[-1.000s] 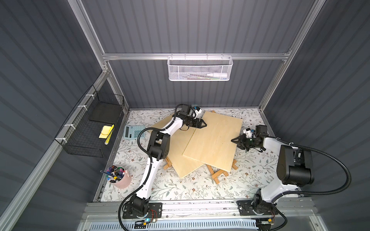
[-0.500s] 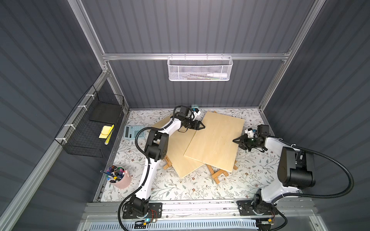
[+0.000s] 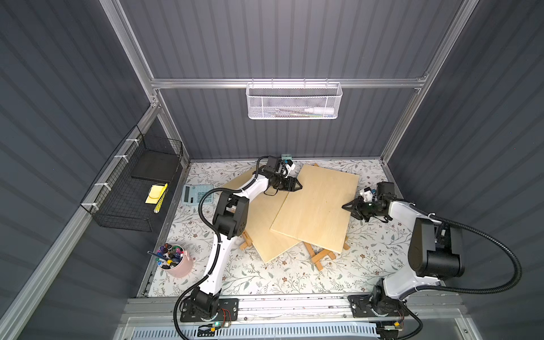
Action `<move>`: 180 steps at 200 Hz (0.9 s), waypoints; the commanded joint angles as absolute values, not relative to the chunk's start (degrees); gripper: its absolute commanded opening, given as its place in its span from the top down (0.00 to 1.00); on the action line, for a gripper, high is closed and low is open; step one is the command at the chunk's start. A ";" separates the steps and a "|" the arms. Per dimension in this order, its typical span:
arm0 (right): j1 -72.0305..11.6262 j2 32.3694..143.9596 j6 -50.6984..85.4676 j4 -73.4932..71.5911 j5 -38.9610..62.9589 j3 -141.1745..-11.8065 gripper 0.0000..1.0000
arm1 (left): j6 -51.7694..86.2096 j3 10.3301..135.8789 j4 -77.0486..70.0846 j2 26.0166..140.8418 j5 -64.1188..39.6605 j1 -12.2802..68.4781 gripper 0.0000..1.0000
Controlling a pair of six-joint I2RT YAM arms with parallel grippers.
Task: Assemble the easel
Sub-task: Pick up the drawing board from the corner of the board.
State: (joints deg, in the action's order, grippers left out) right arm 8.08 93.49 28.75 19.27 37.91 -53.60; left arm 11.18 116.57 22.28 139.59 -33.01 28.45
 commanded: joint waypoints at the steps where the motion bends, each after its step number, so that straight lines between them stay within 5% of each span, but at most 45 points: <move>1: 5.01 96.92 28.30 25.65 11.82 -51.38 0.74 | 13.87 114.71 36.49 140.07 -43.37 39.10 0.32; 12: 5.04 97.28 29.05 25.66 12.83 -51.29 0.61 | 14.53 114.48 36.10 140.35 -42.48 39.28 0.32; 57: 5.58 99.55 32.53 23.60 20.67 -50.61 0.43 | 15.90 113.59 35.43 140.81 -40.64 39.73 0.33; 180: 6.85 100.63 32.14 19.20 26.49 -49.14 0.45 | 14.57 102.07 31.71 130.05 -51.80 39.81 0.43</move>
State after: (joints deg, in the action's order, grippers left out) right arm 9.76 96.18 32.32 13.67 27.00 -51.77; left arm 14.87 106.34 23.81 132.22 -39.03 33.78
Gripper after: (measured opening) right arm 0.558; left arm 0.574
